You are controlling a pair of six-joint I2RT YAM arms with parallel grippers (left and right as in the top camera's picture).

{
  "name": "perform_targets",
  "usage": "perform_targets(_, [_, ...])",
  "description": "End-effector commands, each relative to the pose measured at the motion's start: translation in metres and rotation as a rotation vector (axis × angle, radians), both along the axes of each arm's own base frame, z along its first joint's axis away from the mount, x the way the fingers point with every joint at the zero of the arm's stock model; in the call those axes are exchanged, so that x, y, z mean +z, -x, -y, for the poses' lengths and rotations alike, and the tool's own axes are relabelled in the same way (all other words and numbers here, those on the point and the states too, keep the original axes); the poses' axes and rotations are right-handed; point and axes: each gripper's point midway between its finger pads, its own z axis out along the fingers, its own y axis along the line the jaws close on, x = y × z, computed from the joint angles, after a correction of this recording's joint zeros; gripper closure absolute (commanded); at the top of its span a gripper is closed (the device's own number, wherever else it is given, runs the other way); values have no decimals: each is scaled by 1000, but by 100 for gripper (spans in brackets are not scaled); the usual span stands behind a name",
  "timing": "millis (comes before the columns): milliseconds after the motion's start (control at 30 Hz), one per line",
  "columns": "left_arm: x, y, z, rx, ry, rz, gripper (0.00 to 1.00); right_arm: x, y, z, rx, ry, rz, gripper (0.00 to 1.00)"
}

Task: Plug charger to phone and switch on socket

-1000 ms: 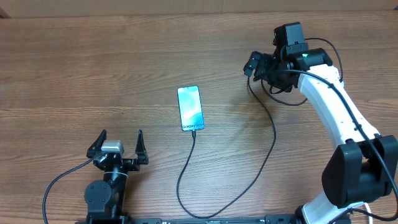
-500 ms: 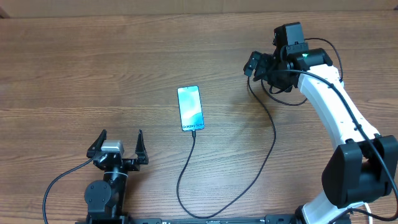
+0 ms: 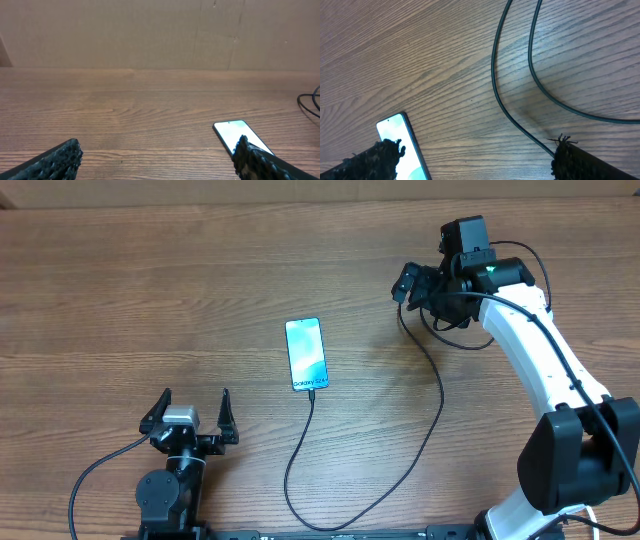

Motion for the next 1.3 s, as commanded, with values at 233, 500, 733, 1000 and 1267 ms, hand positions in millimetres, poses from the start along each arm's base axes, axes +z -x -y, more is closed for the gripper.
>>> perform_targets(233, [0, 0, -2, 8, -26, 6, 0, 8, -1, 1, -3, 5, 24, 0])
perform_targets(500, [0, 0, -2, 8, -26, 6, 0, 11, -8, 0, -3, -1, 56, 0])
perform_targets(733, [0, 0, -2, 8, -26, 6, 0, 28, -24, -11, 14, -20, 155, 0])
perform_targets(1000, [0, 0, -2, 8, -26, 6, 0, 77, -31, -26, 19, 22, 336, 0])
perform_targets(1267, [0, 0, -2, 8, -26, 6, 0, 106, -13, -22, -46, 179, 472, 0])
